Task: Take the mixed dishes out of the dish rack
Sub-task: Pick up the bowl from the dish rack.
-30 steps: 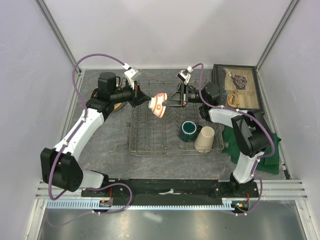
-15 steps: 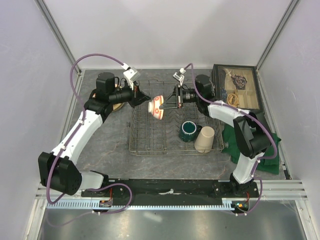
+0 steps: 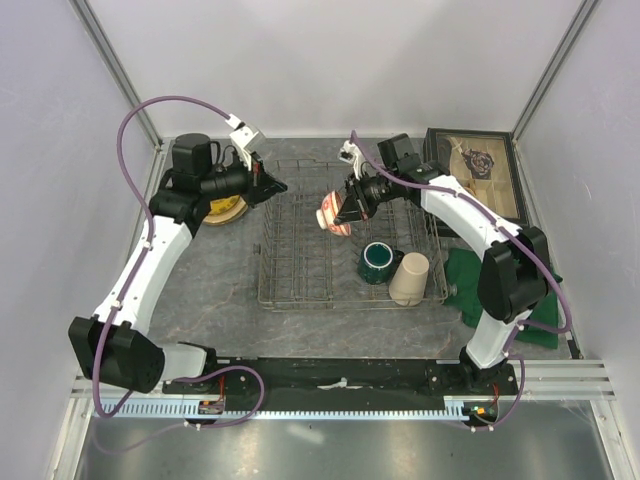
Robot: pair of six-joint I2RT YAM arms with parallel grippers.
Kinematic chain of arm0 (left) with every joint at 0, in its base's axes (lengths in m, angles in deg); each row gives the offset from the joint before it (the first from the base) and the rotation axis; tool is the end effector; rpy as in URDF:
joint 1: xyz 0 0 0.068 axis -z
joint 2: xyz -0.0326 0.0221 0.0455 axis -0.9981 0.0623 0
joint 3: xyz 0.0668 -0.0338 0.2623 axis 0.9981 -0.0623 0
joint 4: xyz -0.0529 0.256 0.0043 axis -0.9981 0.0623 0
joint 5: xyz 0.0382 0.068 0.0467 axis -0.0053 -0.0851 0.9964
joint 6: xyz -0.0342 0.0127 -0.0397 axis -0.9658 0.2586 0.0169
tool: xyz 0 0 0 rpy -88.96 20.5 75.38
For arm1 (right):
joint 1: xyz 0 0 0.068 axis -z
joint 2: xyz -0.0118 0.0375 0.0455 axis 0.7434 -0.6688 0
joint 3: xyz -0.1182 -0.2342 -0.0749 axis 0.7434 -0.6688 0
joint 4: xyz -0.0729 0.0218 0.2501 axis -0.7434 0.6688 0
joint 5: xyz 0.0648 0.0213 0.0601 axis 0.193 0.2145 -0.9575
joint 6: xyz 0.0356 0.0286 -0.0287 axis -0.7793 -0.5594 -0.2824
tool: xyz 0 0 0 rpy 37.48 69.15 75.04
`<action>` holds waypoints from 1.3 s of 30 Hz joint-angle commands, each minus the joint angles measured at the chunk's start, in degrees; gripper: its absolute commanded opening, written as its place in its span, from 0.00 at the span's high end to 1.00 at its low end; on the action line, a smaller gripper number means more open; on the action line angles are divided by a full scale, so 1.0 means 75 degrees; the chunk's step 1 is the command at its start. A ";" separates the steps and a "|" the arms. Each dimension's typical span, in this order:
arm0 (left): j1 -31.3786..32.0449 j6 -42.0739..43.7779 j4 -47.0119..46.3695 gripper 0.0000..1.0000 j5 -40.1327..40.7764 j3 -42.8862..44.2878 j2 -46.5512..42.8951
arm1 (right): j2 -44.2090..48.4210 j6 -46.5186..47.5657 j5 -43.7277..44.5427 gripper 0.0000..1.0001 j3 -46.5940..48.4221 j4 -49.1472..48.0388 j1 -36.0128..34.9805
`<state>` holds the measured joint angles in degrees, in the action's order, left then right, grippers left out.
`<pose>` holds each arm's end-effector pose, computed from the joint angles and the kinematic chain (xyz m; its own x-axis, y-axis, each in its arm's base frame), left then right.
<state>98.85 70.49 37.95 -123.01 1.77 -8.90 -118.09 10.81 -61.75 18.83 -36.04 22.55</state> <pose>0.2771 -0.0866 0.3812 -0.2908 0.1377 -0.9468 0.8196 0.5464 -0.1722 0.3422 0.1931 0.2937 -0.6370 -0.3197 -0.7014 -0.7675 0.3475 0.5387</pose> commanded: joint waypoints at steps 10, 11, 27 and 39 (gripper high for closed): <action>-0.0133 0.0471 0.2066 0.98 -0.0259 0.1482 0.0684 | 0.0843 0.4418 0.2985 1.00 0.1506 0.2882 -0.1957; -0.0133 0.0471 0.2136 0.98 -0.0224 0.1506 0.0730 | 0.0913 0.4513 0.3404 1.00 0.1483 0.2894 -0.2145; -0.0122 0.1631 0.5767 0.88 0.0901 0.4071 0.2171 | 0.1395 0.5627 0.7662 1.00 0.0546 0.2695 -0.5122; 0.0686 0.2534 0.7046 0.38 0.2179 0.4517 0.2477 | 0.1196 0.6342 0.8190 1.00 0.0534 0.2613 -0.5182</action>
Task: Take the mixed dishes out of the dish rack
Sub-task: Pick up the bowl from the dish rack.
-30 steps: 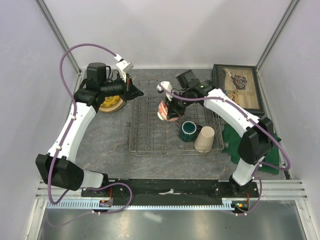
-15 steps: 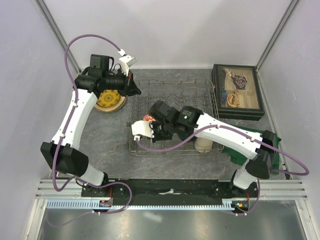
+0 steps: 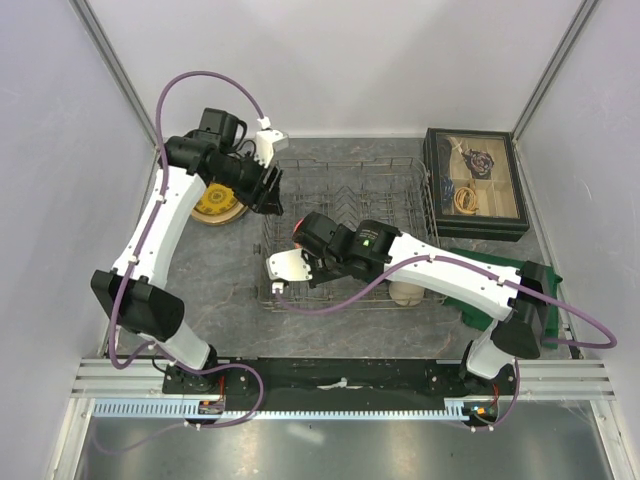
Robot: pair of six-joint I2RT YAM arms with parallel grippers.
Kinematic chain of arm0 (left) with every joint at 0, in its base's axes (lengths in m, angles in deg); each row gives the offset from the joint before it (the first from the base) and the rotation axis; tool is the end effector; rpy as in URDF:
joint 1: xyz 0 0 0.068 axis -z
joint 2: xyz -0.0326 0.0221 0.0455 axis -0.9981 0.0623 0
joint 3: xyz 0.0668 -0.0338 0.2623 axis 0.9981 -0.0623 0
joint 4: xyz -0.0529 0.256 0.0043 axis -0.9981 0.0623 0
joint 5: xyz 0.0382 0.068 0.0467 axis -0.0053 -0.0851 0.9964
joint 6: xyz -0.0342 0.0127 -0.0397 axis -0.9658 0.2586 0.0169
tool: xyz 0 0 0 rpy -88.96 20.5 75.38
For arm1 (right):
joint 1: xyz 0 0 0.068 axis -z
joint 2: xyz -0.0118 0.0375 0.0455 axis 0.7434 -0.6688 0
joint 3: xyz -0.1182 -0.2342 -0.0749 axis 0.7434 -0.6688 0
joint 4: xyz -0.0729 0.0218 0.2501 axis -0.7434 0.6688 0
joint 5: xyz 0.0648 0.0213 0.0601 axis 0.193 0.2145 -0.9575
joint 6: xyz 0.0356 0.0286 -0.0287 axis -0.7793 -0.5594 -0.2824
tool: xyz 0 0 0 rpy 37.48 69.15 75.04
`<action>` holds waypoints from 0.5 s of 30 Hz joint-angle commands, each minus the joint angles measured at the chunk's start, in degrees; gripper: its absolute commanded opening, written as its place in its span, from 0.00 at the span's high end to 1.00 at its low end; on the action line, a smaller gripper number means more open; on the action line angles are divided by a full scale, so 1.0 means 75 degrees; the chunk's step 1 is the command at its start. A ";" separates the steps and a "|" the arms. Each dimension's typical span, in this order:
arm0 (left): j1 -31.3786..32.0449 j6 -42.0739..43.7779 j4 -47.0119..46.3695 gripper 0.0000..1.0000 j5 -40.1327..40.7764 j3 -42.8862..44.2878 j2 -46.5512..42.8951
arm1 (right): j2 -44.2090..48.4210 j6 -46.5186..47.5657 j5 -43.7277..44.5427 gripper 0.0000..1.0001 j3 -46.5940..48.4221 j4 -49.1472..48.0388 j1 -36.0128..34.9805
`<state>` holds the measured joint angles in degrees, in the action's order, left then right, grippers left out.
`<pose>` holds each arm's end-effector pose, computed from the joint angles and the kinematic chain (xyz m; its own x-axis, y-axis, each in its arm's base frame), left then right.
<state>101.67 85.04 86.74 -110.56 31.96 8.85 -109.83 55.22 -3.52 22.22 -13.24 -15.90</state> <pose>0.2995 -0.1012 0.3912 -0.6036 0.4698 -0.6442 0.7446 0.6211 -0.2447 0.1552 0.3053 0.3278 0.3527 -0.8907 -0.2867 -0.8625 -0.1905 -0.4689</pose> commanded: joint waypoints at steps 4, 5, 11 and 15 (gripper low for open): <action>0.0521 0.0757 0.0940 0.37 0.0716 0.1007 0.0450 | 0.0023 0.0596 0.0356 1.00 0.0152 -0.0357 -0.0055; 0.0626 0.0780 0.0987 0.37 0.0787 0.1194 0.0508 | 0.0000 0.0608 0.0344 1.00 0.0199 -0.0321 -0.0067; 0.0990 0.0839 0.1362 0.37 0.1244 0.1676 0.1047 | -0.0152 0.0643 0.0180 1.00 0.0445 -0.0145 -0.0067; 0.1084 0.0886 0.1456 0.35 0.1256 0.1688 0.1270 | -0.0281 0.0667 0.0168 1.00 0.0562 -0.0052 -0.0067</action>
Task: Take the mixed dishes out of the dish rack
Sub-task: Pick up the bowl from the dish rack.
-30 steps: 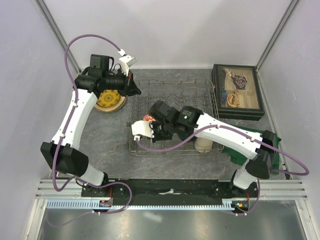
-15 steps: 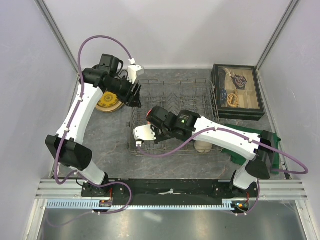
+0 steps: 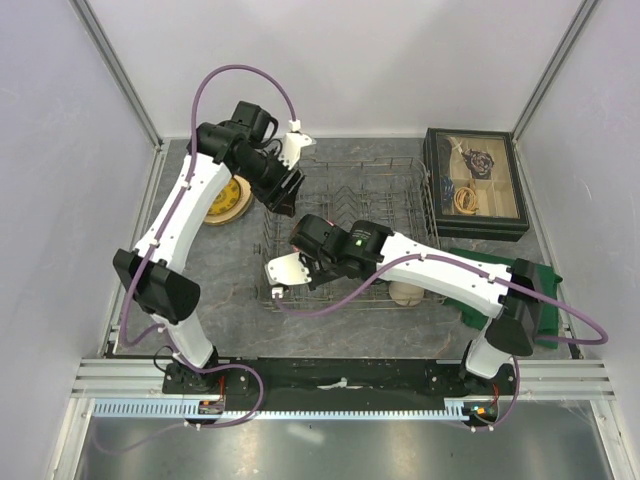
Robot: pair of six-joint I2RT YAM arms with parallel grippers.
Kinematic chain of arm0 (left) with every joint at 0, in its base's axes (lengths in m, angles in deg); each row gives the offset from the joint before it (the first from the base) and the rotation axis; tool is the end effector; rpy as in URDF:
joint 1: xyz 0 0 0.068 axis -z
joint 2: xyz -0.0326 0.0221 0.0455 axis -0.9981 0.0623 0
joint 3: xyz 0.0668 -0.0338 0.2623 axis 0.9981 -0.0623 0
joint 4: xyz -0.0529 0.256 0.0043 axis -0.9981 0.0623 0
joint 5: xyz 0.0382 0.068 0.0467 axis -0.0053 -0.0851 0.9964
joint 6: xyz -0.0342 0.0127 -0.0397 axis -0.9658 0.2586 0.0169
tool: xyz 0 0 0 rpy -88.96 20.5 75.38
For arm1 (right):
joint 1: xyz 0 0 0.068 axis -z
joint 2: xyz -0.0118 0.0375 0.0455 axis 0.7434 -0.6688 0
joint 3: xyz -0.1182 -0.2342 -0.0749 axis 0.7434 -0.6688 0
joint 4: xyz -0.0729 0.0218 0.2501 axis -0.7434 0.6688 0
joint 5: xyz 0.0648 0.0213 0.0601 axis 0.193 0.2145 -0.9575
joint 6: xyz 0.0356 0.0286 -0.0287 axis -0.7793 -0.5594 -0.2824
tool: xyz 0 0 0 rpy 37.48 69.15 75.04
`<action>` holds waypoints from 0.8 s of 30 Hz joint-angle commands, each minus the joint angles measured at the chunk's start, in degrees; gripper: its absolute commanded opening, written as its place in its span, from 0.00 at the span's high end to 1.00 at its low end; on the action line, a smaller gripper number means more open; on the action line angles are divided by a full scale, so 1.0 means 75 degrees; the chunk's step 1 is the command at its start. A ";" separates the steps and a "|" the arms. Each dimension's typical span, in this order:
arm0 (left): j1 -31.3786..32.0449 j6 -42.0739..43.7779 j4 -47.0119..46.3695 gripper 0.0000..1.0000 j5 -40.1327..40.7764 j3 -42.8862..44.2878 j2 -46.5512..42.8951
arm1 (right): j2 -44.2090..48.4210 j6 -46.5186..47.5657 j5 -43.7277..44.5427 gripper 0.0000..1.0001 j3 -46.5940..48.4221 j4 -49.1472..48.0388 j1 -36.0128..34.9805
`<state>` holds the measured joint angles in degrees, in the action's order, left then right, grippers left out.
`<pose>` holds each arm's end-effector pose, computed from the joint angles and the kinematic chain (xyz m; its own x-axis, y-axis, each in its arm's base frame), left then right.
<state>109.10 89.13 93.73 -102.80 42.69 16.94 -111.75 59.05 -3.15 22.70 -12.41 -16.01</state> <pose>0.3096 -0.1453 0.3916 -0.5329 0.6312 -0.5637 0.8165 0.5585 -0.1465 0.1575 0.3110 0.3186 0.4052 -0.8858 -0.2263 -0.8433 -0.2665 -0.4668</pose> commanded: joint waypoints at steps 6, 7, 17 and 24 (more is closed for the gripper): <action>0.0269 0.0329 0.0512 0.34 0.0233 0.0164 0.0345 | -0.0130 0.0168 0.0177 1.00 0.0662 -0.0104 -0.0088; 0.0293 0.0306 0.0512 0.33 0.0280 0.0094 0.0368 | -0.0142 0.0180 0.0178 1.00 0.0686 -0.0092 -0.0088; 0.0632 0.0236 0.0407 0.36 0.0467 -0.0247 0.0579 | -0.0224 0.0215 0.0283 1.00 0.0768 -0.0068 -0.0135; 0.0797 0.0247 0.0407 0.40 0.0573 -0.0457 0.0696 | -0.0212 0.0238 0.0342 1.00 0.0768 -0.0069 -0.0135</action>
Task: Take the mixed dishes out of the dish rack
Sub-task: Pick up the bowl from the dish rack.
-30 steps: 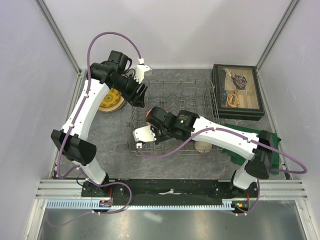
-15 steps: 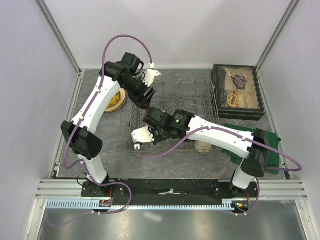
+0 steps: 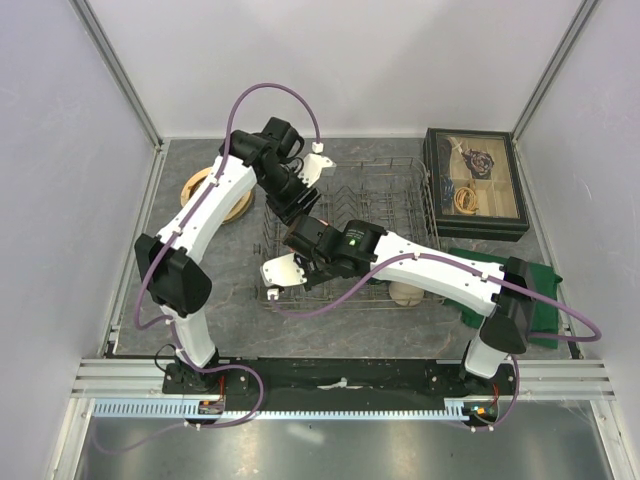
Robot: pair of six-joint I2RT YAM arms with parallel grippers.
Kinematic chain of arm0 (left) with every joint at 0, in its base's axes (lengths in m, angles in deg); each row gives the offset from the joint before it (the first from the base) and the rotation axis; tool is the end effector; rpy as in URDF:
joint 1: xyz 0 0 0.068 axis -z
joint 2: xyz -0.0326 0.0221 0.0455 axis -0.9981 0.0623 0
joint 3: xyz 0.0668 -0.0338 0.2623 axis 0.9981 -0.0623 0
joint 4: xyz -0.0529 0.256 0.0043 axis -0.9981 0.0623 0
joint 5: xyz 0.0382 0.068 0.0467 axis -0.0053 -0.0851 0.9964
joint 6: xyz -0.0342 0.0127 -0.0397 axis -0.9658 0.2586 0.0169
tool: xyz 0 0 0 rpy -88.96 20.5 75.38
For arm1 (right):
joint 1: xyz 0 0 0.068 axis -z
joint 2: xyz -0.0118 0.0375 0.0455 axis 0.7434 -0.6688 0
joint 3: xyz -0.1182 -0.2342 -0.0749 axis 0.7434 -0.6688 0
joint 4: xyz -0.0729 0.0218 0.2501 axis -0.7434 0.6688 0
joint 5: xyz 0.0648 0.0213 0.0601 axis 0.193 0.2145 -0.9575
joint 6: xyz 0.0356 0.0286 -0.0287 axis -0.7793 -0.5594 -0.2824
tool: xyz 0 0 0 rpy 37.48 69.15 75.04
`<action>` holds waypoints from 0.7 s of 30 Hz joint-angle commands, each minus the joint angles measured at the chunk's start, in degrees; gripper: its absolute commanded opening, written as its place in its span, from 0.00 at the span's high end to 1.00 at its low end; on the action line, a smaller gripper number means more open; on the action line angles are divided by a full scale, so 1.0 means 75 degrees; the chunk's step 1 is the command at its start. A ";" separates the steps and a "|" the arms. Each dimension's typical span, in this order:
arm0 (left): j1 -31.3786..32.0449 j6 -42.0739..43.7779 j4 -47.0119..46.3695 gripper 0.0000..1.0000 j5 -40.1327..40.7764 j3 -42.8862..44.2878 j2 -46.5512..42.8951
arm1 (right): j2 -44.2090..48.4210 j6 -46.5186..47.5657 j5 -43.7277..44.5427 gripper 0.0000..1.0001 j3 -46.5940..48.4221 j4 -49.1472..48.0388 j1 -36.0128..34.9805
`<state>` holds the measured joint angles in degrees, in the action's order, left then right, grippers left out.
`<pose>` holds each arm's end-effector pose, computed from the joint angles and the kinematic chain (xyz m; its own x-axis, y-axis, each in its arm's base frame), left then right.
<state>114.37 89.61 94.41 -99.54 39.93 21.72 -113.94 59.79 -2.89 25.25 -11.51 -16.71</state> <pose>0.3141 -0.1811 0.3495 -0.5320 0.7272 -0.4337 0.8412 0.5123 -0.1730 0.1577 0.3209 0.3186 0.4247 -0.8803 -0.2115 -0.8354 -0.2910 -0.4663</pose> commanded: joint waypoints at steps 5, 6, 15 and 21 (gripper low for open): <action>0.0129 0.0218 0.0316 0.45 0.0174 -0.0266 0.0058 | 0.0079 0.0151 0.0377 1.00 0.0404 -0.0188 -0.0041; 0.0141 0.0218 0.0328 0.46 0.0174 -0.0301 0.0058 | 0.0079 0.0151 0.0377 1.00 0.0404 -0.0200 -0.0053; 0.0200 0.0183 0.0281 0.61 0.0127 -0.0489 0.0047 | 0.0044 0.0116 0.0482 1.00 0.0345 -0.0235 -0.0041; 0.0247 0.0090 0.0246 0.83 0.0081 -0.0465 0.0093 | 0.0126 0.0081 0.0471 1.00 0.0205 -0.0305 -0.0041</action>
<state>115.79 89.50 93.36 -98.16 36.37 21.90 -113.96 60.07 -2.34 25.25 -11.82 -16.77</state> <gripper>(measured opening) 0.220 0.092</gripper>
